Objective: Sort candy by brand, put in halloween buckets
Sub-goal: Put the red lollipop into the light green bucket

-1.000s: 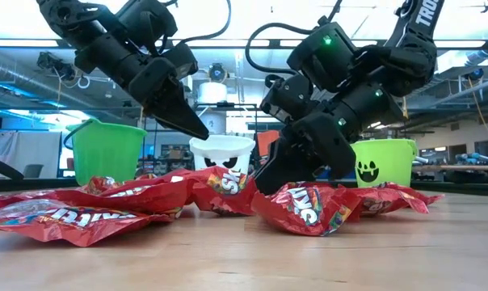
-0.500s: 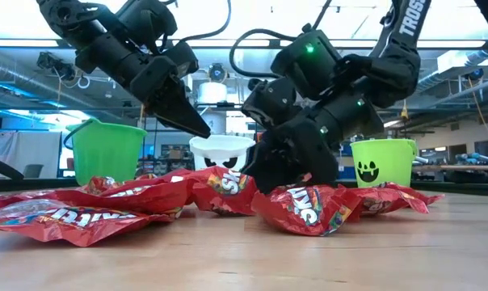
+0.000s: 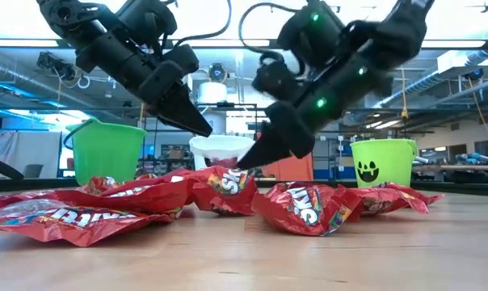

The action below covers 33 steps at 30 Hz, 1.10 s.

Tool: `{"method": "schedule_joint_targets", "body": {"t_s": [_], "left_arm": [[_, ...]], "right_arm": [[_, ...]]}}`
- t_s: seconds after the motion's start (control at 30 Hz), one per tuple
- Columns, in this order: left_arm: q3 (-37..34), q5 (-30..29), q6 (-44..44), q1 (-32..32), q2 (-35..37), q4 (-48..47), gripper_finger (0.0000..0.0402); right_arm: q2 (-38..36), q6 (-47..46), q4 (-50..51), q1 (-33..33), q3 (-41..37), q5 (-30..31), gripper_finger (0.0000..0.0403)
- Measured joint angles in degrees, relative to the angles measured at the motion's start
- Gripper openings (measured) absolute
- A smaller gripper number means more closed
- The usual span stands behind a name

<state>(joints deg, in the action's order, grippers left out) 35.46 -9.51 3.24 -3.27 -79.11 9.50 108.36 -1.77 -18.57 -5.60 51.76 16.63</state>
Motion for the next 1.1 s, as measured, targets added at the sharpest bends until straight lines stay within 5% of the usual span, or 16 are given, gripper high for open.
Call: {"method": "schedule_joint_targets", "body": {"t_s": [0.17, 0.4, 0.67, 0.93, 1.1], "left_arm": [[0.0, -1.6, -1.7, 0.0, 0.0, 0.2, 0.0202], [0.0, -8.6, -2.8, 0.0, 0.0, 2.4, 0.0202], [0.0, -8.8, -2.7, 0.0, 0.0, 3.1, 0.0202], [-0.1, -8.8, -2.6, 0.0, -1.4, 3.9, 0.0202], [-0.1, -8.8, -3.0, 0.0, -5.3, 7.2, 0.0202]], "right_arm": [[-8.0, -1.5, 10.8, 1.3, -1.1, 15.0, 0.0008], [-20.5, -5.8, 28.1, 7.7, -2.3, 27.5, 0.0008], [-33.0, -17.0, 45.3, 17.3, -5.2, 37.3, 0.0009], [-37.3, -20.7, 48.0, 29.1, -5.4, 37.3, 0.0012], [-37.2, -22.9, 49.4, 35.0, -5.4, 34.8, 0.0047]]}}
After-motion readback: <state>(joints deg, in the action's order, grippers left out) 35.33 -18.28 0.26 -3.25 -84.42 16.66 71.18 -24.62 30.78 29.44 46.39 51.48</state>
